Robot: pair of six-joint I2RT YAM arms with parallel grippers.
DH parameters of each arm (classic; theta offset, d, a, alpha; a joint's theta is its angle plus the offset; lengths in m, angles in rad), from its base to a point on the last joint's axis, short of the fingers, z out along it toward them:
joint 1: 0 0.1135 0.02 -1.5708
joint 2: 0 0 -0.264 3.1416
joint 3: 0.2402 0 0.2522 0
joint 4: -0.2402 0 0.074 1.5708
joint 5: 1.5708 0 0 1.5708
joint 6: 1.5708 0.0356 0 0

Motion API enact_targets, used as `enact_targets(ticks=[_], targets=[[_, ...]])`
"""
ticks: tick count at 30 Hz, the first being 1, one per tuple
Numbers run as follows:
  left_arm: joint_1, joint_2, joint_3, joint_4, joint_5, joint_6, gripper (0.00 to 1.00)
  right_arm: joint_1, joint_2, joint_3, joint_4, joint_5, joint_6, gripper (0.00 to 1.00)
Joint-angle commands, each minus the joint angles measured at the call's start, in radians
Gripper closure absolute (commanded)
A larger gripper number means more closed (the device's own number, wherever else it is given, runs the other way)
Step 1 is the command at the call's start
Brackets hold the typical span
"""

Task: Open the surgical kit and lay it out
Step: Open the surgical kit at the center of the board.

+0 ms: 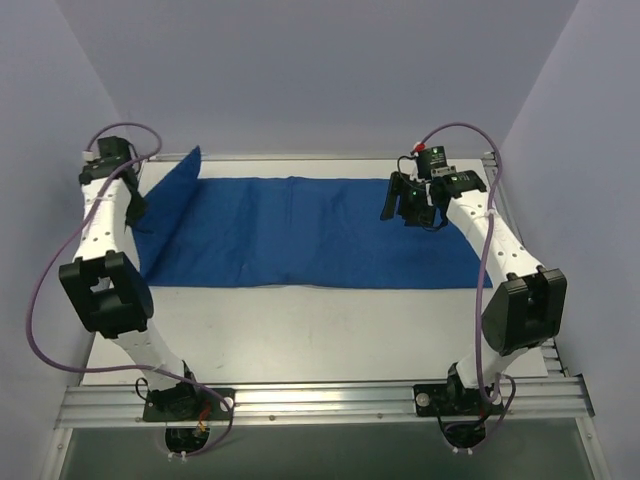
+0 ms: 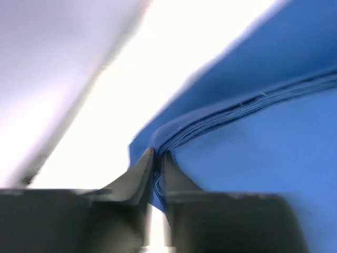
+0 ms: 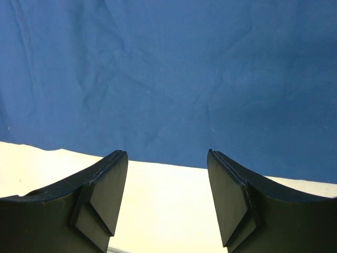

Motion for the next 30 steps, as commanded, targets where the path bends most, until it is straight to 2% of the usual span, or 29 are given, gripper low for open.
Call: enact_targets(ticks=[1, 5, 8, 11, 13, 15, 16, 17, 18, 19, 21, 22, 24, 30], targets=[[0.122, 0.001, 0.057, -0.14, -0.059, 0.003, 0.61, 0.006, 0.026, 0.053, 0.008, -0.022, -0.013, 0.38], [0.156, -0.007, 0.117, -0.179, -0.068, -0.041, 0.21, -0.005, 0.084, 0.088, 0.007, 0.01, 0.014, 0.38], [0.116, -0.004, 0.183, -0.219, -0.052, -0.075, 0.16, -0.042, 0.108, 0.066, 0.024, 0.08, 0.052, 0.38], [0.009, 0.019, 0.278, -0.271, -0.097, -0.095, 0.15, -0.114, 0.107, -0.017, 0.048, 0.096, 0.06, 0.4], [-0.089, 0.024, 0.301, -0.27, -0.128, -0.099, 0.19, -0.167, 0.101, -0.087, 0.065, 0.095, 0.048, 0.48], [-0.135, 0.018, 0.246, -0.186, -0.055, -0.084, 0.29, -0.195, 0.096, -0.14, 0.092, 0.083, 0.023, 0.57], [-0.151, 0.025, 0.218, -0.157, -0.007, -0.084, 0.37, -0.21, 0.098, -0.181, 0.121, 0.087, 0.017, 0.61], [-0.153, 0.037, 0.18, -0.132, 0.047, -0.08, 0.5, -0.217, 0.102, -0.2, 0.141, 0.074, 0.013, 0.67], [-0.153, 0.054, 0.166, -0.117, 0.088, -0.084, 0.64, -0.223, 0.11, -0.217, 0.161, 0.066, 0.002, 0.81], [-0.156, 0.071, 0.154, -0.086, 0.154, -0.084, 0.82, -0.226, 0.13, -0.232, 0.195, 0.063, 0.0, 0.87], [-0.163, 0.138, 0.14, -0.072, 0.196, -0.06, 0.93, -0.232, 0.16, -0.246, 0.215, 0.063, 0.0, 1.0], [-0.166, 0.163, 0.155, -0.098, 0.199, -0.06, 0.98, -0.232, 0.188, -0.246, 0.235, 0.061, -0.001, 1.0], [-0.172, 0.208, 0.158, -0.101, 0.217, -0.054, 0.98, -0.232, 0.21, -0.244, 0.254, 0.07, -0.007, 1.0], [-0.172, 0.185, 0.072, -0.043, 0.257, -0.055, 0.98, -0.284, 0.305, -0.264, 0.281, 0.118, -0.013, 1.0]])
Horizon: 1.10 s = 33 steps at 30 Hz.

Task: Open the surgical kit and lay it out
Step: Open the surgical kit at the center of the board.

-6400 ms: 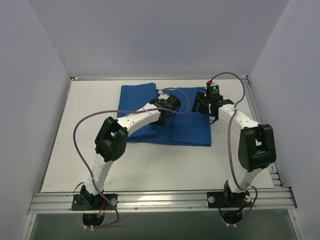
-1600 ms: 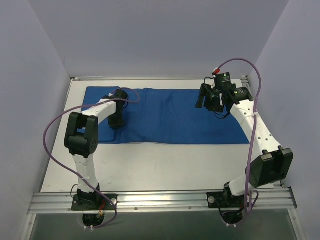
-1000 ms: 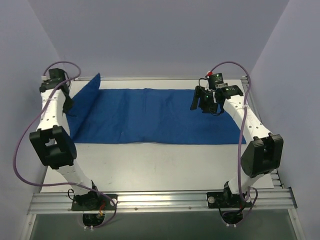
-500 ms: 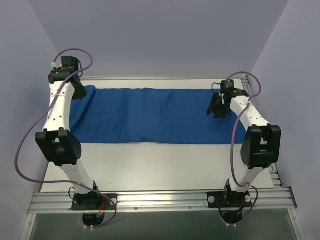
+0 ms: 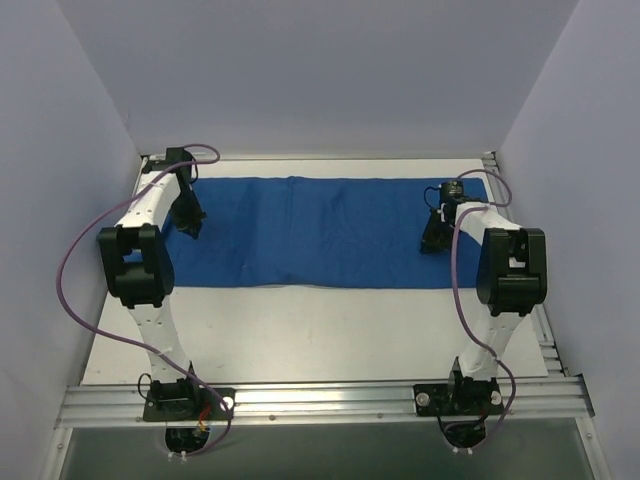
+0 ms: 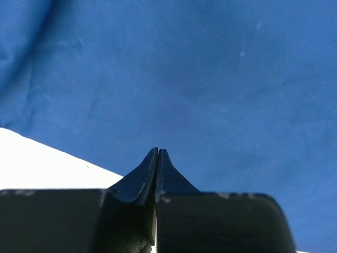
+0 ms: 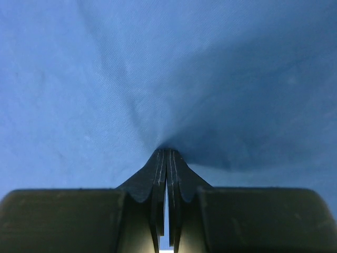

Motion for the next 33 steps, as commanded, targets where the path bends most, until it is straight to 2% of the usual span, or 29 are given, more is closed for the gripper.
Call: enact_targets(ticks=[1, 5, 10, 19, 22, 27, 31, 33], targets=[[0.003, -0.052, -0.004, 0.06, 0.047, 0.012, 0.98, -0.045, 0.043, -0.027, 0.026, 0.061, -0.019, 1.0], [0.005, -0.041, 0.02, 0.048, 0.047, 0.015, 0.98, -0.113, 0.088, -0.055, 0.008, 0.128, -0.023, 1.0], [0.003, -0.031, 0.033, 0.049, 0.068, 0.015, 0.98, -0.255, 0.121, -0.063, -0.032, 0.219, -0.023, 1.0], [0.005, -0.034, 0.05, 0.037, 0.053, 0.016, 0.98, -0.331, 0.112, -0.038, -0.096, 0.369, -0.042, 1.0], [0.006, -0.04, 0.063, 0.028, 0.045, 0.019, 0.98, -0.311, 0.085, 0.012, -0.107, 0.357, -0.068, 1.0], [0.017, -0.048, 0.051, 0.048, -0.008, 0.018, 0.97, -0.107, 0.016, 0.187, -0.148, 0.389, -0.079, 1.0], [0.046, 0.012, 0.073, 0.054, -0.008, 0.016, 0.97, -0.09, 0.055, 0.29, -0.121, 0.16, -0.028, 1.0], [0.058, 0.035, 0.071, 0.071, 0.014, 0.012, 0.98, -0.085, 0.101, 0.313, -0.096, 0.099, -0.03, 1.0]])
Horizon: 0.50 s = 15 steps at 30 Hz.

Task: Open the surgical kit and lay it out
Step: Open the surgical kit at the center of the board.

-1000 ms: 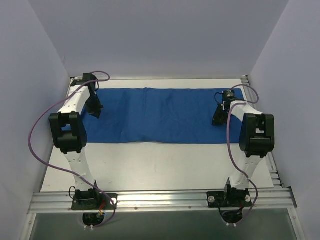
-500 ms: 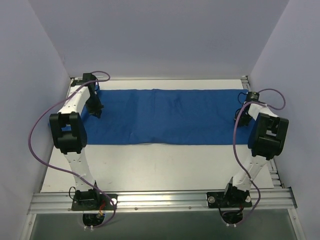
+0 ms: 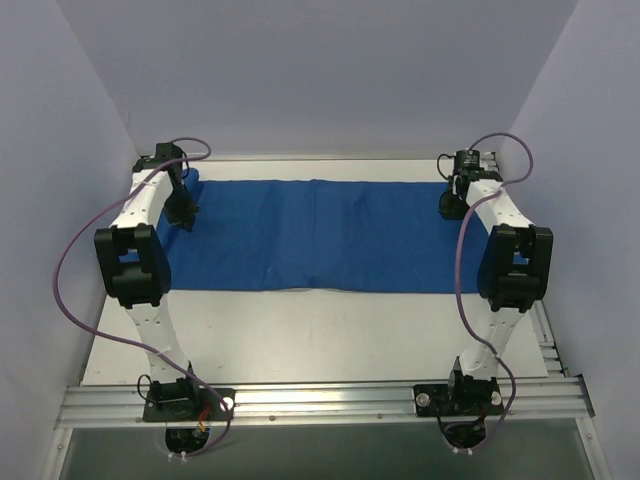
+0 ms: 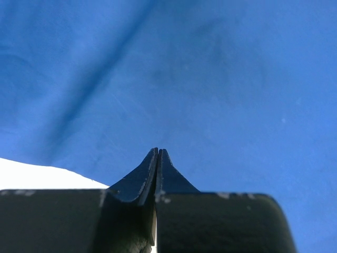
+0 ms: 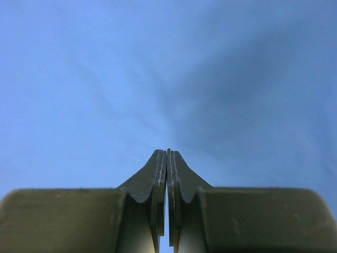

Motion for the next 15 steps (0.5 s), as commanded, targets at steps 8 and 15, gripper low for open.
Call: enact_targets(ticks=[8, 15], targets=[[0.13, 0.127, -0.077, 0.118, 0.043, -0.08, 0.98, -0.016, 0.149, -0.005, 0.03, -0.215, 0.043, 1.0], [0.19, 0.083, -0.357, 0.186, 0.123, -0.189, 0.98, -0.017, 0.207, -0.034, 0.041, -0.229, 0.049, 1.0]])
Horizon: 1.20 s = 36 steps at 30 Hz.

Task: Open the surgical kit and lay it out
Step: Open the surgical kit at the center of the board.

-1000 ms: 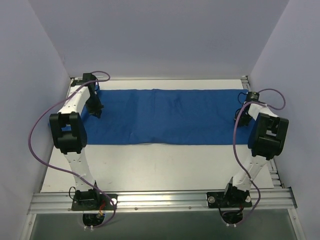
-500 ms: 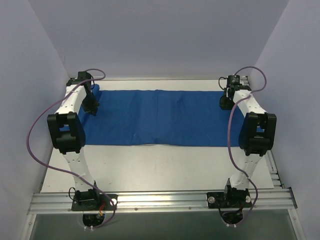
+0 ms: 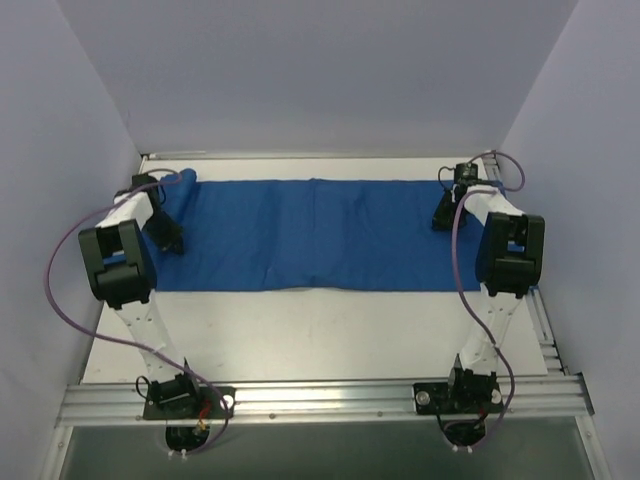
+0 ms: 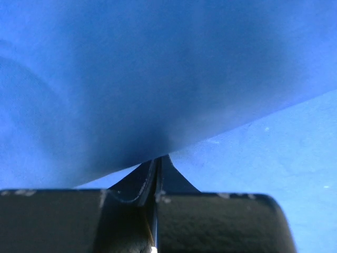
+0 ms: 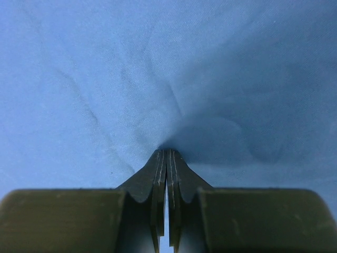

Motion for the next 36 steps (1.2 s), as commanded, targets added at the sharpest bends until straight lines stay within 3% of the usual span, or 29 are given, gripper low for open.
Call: enact_targets(ticks=[1, 4, 9, 14, 18, 20, 24, 30, 36], targets=[[0.019, 0.01, -0.163, -0.012, 0.006, -0.089, 0.98, 0.008, 0.07, -0.019, -0.063, -0.028, 0.004, 1.0], [0.023, -0.073, -0.277, 0.032, 0.028, -0.124, 0.98, 0.008, 0.107, 0.024, -0.086, -0.033, 0.001, 1.0], [0.032, -0.15, -0.309, 0.037, 0.035, -0.121, 0.98, 0.008, 0.142, 0.064, -0.101, -0.066, -0.002, 1.0], [-0.029, -0.196, -0.115, 0.072, 0.018, 0.012, 0.98, 0.005, 0.136, 0.038, -0.104, -0.065, -0.014, 1.0], [-0.02, -0.057, 0.108, 0.038, 0.044, 0.049, 0.98, 0.005, 0.121, 0.015, -0.098, -0.07, -0.02, 1.0], [-0.009, 0.021, 0.189, 0.014, 0.133, 0.06, 0.98, 0.006, 0.118, 0.002, -0.101, -0.076, -0.022, 1.0], [-0.009, 0.28, 0.399, -0.149, 0.136, 0.049, 0.98, 0.0, 0.115, -0.034, -0.086, -0.068, -0.019, 1.0], [0.014, 0.29, 0.336, -0.094, 0.135, 0.046, 0.98, -0.081, 0.099, -0.09, -0.096, 0.001, -0.045, 1.0], [0.037, 0.298, 0.396, -0.149, 0.13, 0.044, 0.98, -0.098, 0.063, -0.088, -0.1, -0.008, -0.074, 1.0]])
